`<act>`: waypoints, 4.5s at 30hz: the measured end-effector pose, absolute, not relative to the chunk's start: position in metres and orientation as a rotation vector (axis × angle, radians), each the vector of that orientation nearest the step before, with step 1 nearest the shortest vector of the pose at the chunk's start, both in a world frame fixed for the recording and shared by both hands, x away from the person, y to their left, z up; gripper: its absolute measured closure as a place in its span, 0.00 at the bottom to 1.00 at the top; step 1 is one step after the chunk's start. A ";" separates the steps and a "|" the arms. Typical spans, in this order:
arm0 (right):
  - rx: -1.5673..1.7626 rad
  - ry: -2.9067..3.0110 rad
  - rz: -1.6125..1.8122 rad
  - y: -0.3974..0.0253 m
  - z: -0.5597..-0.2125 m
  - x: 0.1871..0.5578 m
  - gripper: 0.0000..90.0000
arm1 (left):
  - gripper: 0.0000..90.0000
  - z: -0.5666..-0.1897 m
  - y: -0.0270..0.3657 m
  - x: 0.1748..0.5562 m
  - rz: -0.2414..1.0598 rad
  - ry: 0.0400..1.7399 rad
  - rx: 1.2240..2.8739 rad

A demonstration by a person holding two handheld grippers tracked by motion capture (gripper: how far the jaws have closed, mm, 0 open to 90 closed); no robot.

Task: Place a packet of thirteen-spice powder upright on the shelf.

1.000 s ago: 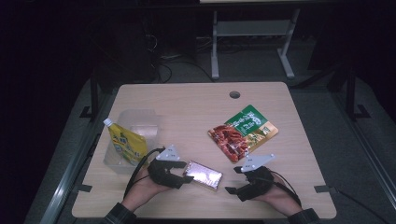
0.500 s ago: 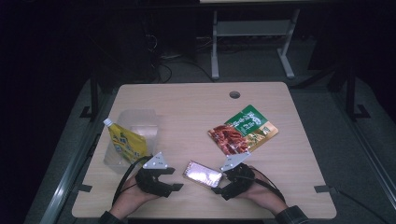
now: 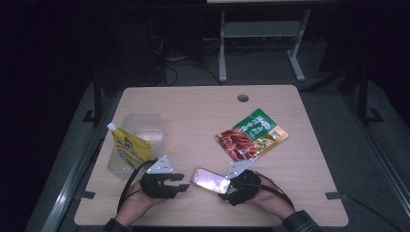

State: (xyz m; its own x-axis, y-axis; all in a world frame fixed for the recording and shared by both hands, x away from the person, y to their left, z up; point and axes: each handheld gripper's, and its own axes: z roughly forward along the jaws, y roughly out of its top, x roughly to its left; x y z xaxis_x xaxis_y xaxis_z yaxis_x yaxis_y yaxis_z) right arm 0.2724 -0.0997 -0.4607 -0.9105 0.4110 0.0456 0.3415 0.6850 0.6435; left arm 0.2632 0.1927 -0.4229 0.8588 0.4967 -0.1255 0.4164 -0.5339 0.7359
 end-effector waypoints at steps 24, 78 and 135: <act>0.565 2.815 1.068 -0.122 -0.447 0.266 0.36 | 1.00 -0.443 0.145 0.297 0.099 0.555 2.309; 0.457 2.677 1.398 -0.061 -0.380 0.303 0.29 | 0.95 -0.455 0.145 0.296 0.042 0.601 2.308; 0.731 2.829 1.165 -0.075 -0.463 0.321 1.00 | 1.00 -0.465 0.138 0.278 -0.042 0.580 2.278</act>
